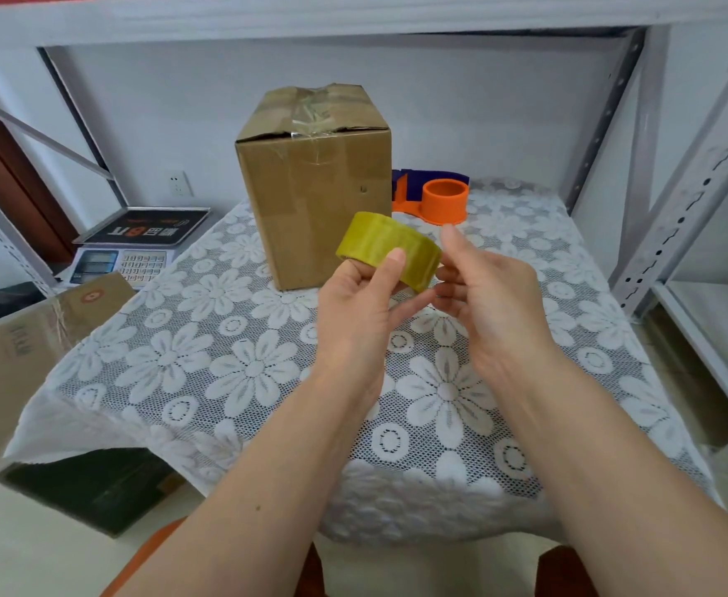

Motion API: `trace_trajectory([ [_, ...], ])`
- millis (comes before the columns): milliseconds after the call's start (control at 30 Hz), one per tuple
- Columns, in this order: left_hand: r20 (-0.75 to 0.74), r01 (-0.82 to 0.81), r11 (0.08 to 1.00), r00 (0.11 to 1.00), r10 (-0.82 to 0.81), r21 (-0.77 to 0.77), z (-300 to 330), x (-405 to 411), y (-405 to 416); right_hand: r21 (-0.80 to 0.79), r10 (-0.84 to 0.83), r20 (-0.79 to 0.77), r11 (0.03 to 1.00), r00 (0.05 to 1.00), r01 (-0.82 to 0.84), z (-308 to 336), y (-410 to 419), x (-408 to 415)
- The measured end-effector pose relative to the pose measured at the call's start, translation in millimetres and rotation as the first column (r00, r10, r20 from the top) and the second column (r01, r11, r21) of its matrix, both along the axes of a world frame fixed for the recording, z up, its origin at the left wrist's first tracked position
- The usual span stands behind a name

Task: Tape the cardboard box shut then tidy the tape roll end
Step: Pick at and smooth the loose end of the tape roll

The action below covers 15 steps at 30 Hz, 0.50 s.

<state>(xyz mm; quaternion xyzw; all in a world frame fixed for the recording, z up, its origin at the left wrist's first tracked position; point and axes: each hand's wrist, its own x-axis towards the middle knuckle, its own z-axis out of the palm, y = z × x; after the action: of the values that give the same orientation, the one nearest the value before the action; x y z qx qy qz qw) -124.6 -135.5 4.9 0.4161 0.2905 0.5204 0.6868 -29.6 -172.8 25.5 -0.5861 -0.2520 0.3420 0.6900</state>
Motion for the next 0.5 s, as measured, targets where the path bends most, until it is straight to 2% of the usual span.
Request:
trace_trajectory([
  [167, -0.022, -0.004, 1.0, 1.0, 0.004, 0.004, -0.9, 1.5, 0.2, 0.04, 0.025, 0.016, 0.999, 1.0, -0.025, 0.7, -1.2, 3.6],
  [333, 0.057, 0.032, 0.998, 0.998, -0.029, -0.055, 0.7, -0.6, -0.4, 0.103, 0.036, -0.087, 0.994, 0.996, -0.027, -5.1, 1.2, -1.3],
  [500, 0.133, 0.03, 0.99, 0.991, -0.011, -0.14, 1.7, -0.9, 1.4, 0.149, 0.038, -0.074, 0.988, 0.996, -0.027, -8.0, 3.6, -7.8],
])
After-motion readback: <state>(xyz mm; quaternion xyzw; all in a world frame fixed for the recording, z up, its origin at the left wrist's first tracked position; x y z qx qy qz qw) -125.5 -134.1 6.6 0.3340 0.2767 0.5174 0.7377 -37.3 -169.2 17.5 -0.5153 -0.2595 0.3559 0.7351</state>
